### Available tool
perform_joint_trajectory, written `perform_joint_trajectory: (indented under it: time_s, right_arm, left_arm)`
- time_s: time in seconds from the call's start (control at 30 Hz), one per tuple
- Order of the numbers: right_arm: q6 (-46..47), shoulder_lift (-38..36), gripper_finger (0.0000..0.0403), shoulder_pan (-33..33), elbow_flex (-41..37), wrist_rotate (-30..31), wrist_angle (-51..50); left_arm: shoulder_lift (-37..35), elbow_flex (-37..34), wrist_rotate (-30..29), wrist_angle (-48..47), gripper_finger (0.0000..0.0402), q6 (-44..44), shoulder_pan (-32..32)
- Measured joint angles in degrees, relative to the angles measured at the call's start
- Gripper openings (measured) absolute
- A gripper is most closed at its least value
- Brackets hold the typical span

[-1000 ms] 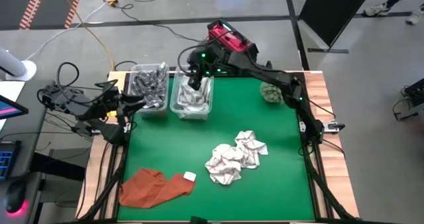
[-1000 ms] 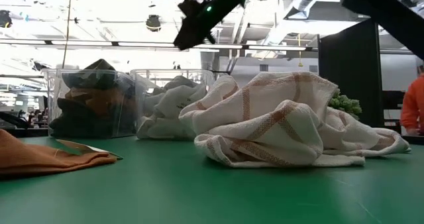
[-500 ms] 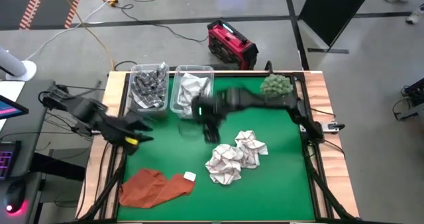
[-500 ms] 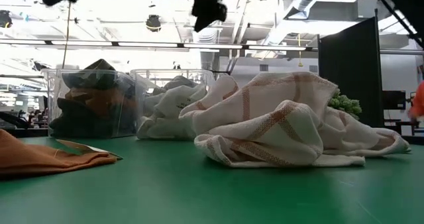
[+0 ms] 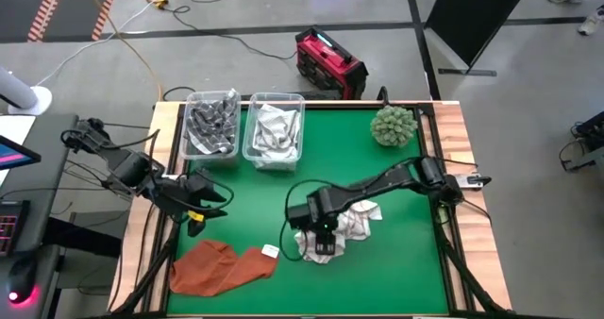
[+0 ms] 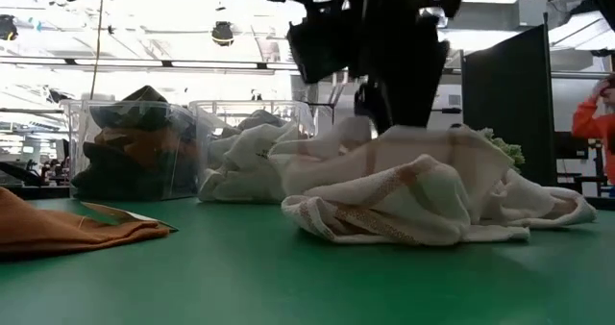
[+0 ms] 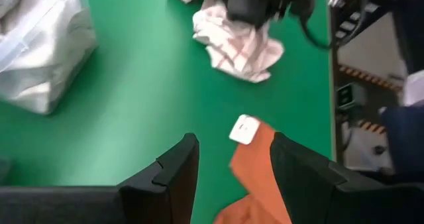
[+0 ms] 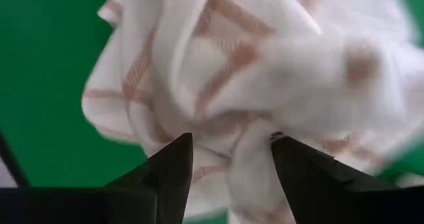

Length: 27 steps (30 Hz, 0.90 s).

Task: Sort towels by color in basket
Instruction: Put the white patterned towel into the right transparent bin

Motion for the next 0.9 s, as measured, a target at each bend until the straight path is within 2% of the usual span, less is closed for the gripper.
perform_joint_trajectory:
  time_s: [0.13,0.23,0.33,0.47,0.57,0.67,0.77,0.9]
  right_arm:
    - [1.8,0.0,0.0236,1.3,-5.6,2.2,8.9]
    - [3.7,-0.1,0.0214,1.4,-8.6,5.4,13.0]
    - [4.1,-0.3,0.0153,0.8,-10.1,6.5,15.8]
    - [2.9,-0.3,0.0035,-1.1,-10.5,6.2,20.1]
    - [2.1,-0.8,0.0030,-3.3,-9.5,5.5,21.8]
    - [-2.4,-3.6,0.0030,-6.0,-7.6,4.8,25.5]
    - [-7.4,-9.4,0.0030,-9.4,-5.9,-0.1,35.6]
    - [-7.9,-18.0,0.0030,-15.6,-5.7,-5.9,49.2]
  left_arm:
    - [-1.3,0.0,-2.0,1.5,0.0176,-2.7,-2.3]
    - [-2.1,0.0,-3.6,3.3,0.0176,-3.8,-3.9]
    - [-3.0,0.0,-5.5,5.5,0.0176,-4.1,-5.2]
    - [-4.5,0.0,-10.0,11.0,0.0176,-1.6,-6.6]
    - [-6.1,0.0,-13.7,15.8,0.0176,2.3,-7.3]
    - [-8.1,0.0,-17.5,19.0,0.0176,6.1,-7.4]
    - [-10.1,0.0,-21.7,20.6,0.0176,8.8,-7.4]
    - [-12.8,0.0,-26.0,21.1,0.0176,10.5,-7.4]
